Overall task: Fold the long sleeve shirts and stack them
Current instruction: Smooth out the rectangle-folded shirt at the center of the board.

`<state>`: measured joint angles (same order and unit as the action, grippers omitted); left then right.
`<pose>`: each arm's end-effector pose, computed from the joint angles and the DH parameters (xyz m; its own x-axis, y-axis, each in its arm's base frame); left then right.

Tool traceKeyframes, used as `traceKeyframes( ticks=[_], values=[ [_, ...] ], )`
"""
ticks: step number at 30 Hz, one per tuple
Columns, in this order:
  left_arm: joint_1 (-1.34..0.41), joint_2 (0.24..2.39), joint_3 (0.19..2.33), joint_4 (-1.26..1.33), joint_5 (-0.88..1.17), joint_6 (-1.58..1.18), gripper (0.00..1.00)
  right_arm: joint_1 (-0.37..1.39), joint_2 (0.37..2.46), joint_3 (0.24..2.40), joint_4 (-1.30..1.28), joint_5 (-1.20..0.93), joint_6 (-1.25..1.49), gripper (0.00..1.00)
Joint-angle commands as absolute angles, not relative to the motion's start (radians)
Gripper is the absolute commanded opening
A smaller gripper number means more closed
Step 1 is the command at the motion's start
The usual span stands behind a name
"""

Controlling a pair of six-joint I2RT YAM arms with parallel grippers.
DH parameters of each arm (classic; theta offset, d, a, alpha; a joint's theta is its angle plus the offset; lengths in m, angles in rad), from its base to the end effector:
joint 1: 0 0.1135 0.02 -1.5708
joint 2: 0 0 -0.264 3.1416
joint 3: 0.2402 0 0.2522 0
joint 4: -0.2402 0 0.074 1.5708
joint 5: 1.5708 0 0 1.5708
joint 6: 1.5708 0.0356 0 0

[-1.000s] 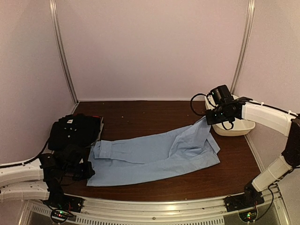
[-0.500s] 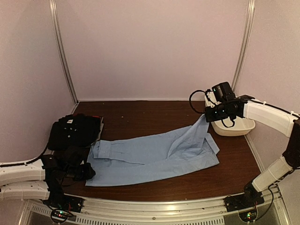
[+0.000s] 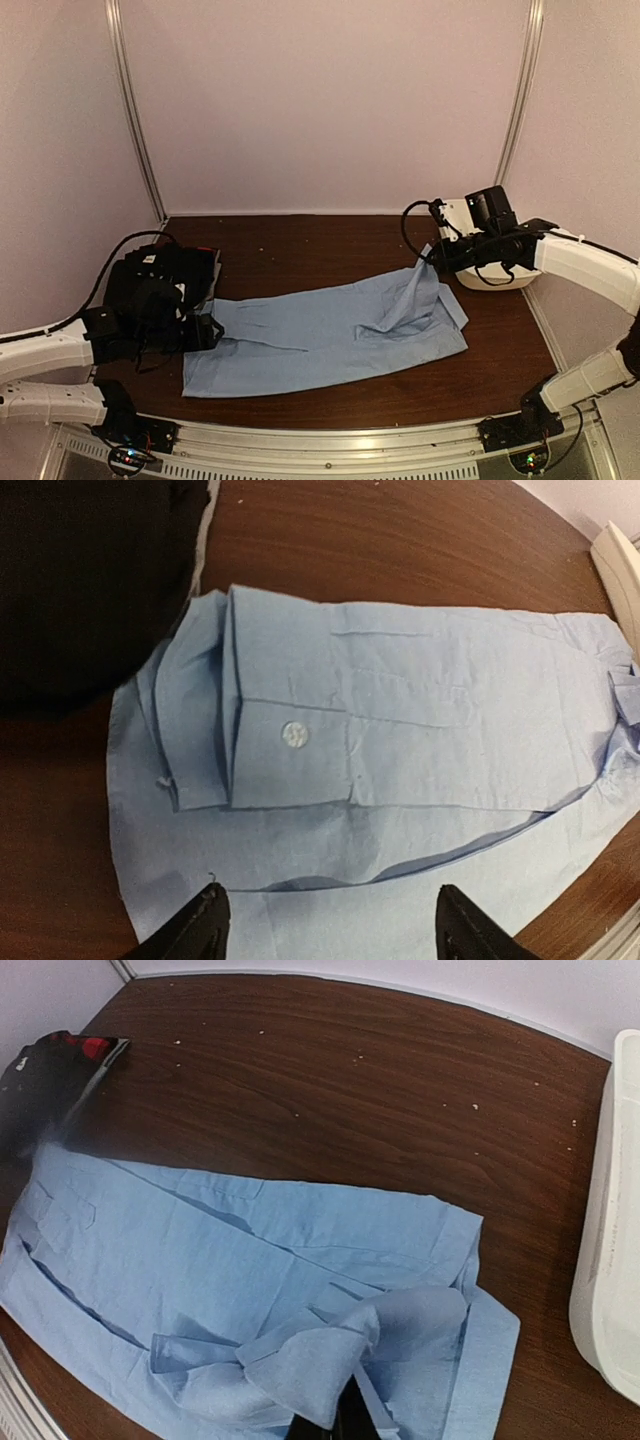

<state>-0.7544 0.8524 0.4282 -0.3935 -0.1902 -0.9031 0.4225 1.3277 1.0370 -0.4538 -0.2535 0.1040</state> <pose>0.1275 -0.1106 0.1866 -0.7833 -0.3220 -0.5318 -0.0594 0.8902 -0.4516 0.2591 0.1263 0.2835 -0.6734 -0.1925 -0.7138 -0.4979 0.8318 0.2454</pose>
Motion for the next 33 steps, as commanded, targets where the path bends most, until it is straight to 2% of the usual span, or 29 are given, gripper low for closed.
traceKeyframes(
  ticks=[1, 10, 18, 27, 33],
  values=[
    [-0.753, 0.886, 0.512, -0.257, -0.179, -0.780, 0.73, 0.463, 1.276, 0.974, -0.381, -0.434, 0.100, 0.00],
    [-0.761, 1.118, 0.628, 0.077, 0.094, -0.631, 0.73, 0.516, 1.232, 0.816, -0.317, -0.514, 0.251, 0.00],
    [-0.802, 1.313, 0.723, 0.157, 0.138, -0.628, 0.73, 0.518, 1.140, 0.802, -0.617, -0.075, 0.524, 0.01],
    [-0.840, 1.404, 0.771, 0.162, 0.169, -0.612, 0.74, 0.559, 1.018, 0.716, -0.718, 0.028, 0.686, 0.36],
    [-0.845, 1.462, 0.837, 0.157, 0.215, -0.578, 0.75, 0.686, 0.983, 0.736, -0.841, 0.109, 0.756, 0.49]
  ],
)
